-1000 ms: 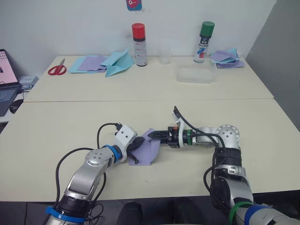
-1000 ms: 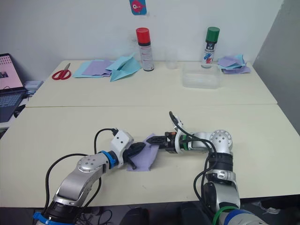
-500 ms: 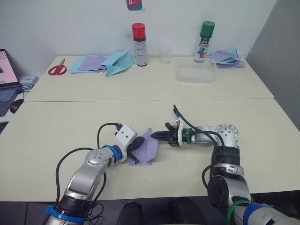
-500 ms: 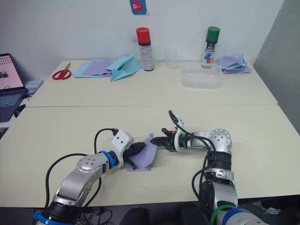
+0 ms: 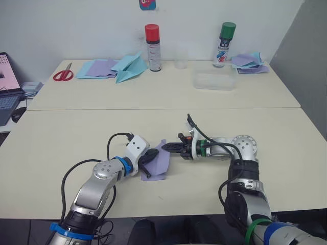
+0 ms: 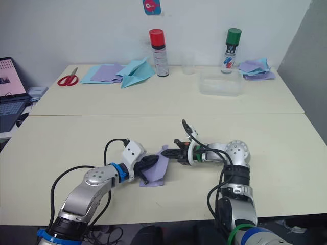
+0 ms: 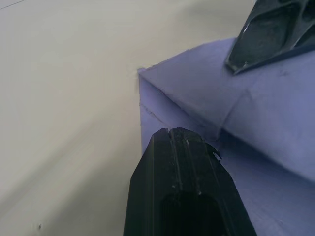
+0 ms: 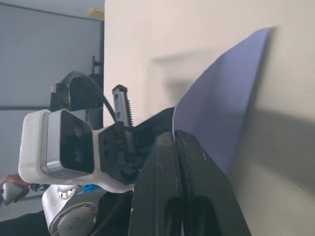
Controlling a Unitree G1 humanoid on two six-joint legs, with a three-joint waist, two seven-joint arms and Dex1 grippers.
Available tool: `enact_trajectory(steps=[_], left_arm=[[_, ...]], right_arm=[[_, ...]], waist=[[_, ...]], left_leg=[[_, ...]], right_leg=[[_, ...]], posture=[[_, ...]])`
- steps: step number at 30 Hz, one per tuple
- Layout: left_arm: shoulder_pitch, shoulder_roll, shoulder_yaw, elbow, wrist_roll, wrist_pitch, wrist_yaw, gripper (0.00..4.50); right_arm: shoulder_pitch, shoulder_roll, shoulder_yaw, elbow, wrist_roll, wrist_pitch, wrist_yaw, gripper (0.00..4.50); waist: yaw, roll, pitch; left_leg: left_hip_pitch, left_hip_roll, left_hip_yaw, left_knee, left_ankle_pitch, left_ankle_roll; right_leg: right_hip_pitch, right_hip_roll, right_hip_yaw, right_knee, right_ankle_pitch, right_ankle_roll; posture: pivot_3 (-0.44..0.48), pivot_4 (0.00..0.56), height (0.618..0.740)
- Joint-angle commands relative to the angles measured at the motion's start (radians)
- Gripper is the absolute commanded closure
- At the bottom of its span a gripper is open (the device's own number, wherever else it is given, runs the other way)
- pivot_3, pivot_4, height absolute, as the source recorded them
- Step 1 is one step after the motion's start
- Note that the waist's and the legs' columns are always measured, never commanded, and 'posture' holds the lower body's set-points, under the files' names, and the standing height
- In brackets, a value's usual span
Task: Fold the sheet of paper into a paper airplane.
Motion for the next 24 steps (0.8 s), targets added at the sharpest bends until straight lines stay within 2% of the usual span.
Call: enact_trajectory(steps=[1,2,7,14,20,24], left_arm=[[0.024,0.009,-0.023,0.039,0.007,0.009,-0.026,4.5],[0.027,0.011,-0.02,0.039,0.008,0.009,-0.028,4.5],[0.04,0.021,-0.006,0.032,0.006,0.011,-0.035,4.5],[0.054,0.027,0.01,0.025,0.011,0.011,-0.036,4.5],[0.046,0.043,0.052,0.035,0.003,0.01,-0.033,4.5],[0.068,0.067,0.076,0.028,-0.007,0.01,-0.034,4.5]], right_arm=[[-0.005,0.011,0.042,-0.02,-0.014,-0.043,0.041,4.46],[-0.002,0.012,0.052,-0.018,-0.021,-0.053,0.048,4.46],[-0.006,0.028,0.049,0.003,-0.023,-0.083,0.064,2.85],[-0.012,0.051,0.032,0.027,-0.015,-0.107,0.055,2.85],[0.02,0.052,0.108,0.04,-0.059,-0.141,0.066,2.85],[0.032,0.046,0.133,0.036,-0.069,-0.154,0.085,3.68]], waist=[[0.0,0.0,0.0],[0.0,0.0,0.0],[-0.001,0.0,0.0],[-0.001,0.0,0.0],[-0.004,0.0,0.0],[-0.007,0.0,0.0]], left_leg=[[0.0,0.0,0.0,0.0,0.0,0.0],[0.0,0.0,0.0,-0.001,0.0,0.0],[0.0,-0.001,0.001,-0.004,0.0,0.0],[0.001,0.0,0.001,-0.008,0.0,0.0],[0.001,0.0,0.001,-0.008,0.0,0.0],[0.001,0.0,0.001,-0.009,0.0,0.0]], right_leg=[[0.0,-0.001,0.0,0.0,0.0,0.0],[0.0,-0.002,0.0,-0.001,0.0,0.001],[0.0,-0.003,0.0,-0.001,-0.001,0.002],[-0.001,-0.003,0.0,-0.002,-0.002,0.002],[-0.002,-0.003,0.0,-0.002,-0.002,0.002],[-0.002,-0.003,0.0,-0.001,-0.002,0.002]], posture=[[0.0,0.15,0.74],[0.0,0.15,0.74],[0.0,0.15,0.74],[0.0,0.15,0.74],[0.0,0.15,0.74],[0.0,0.15,0.74]])
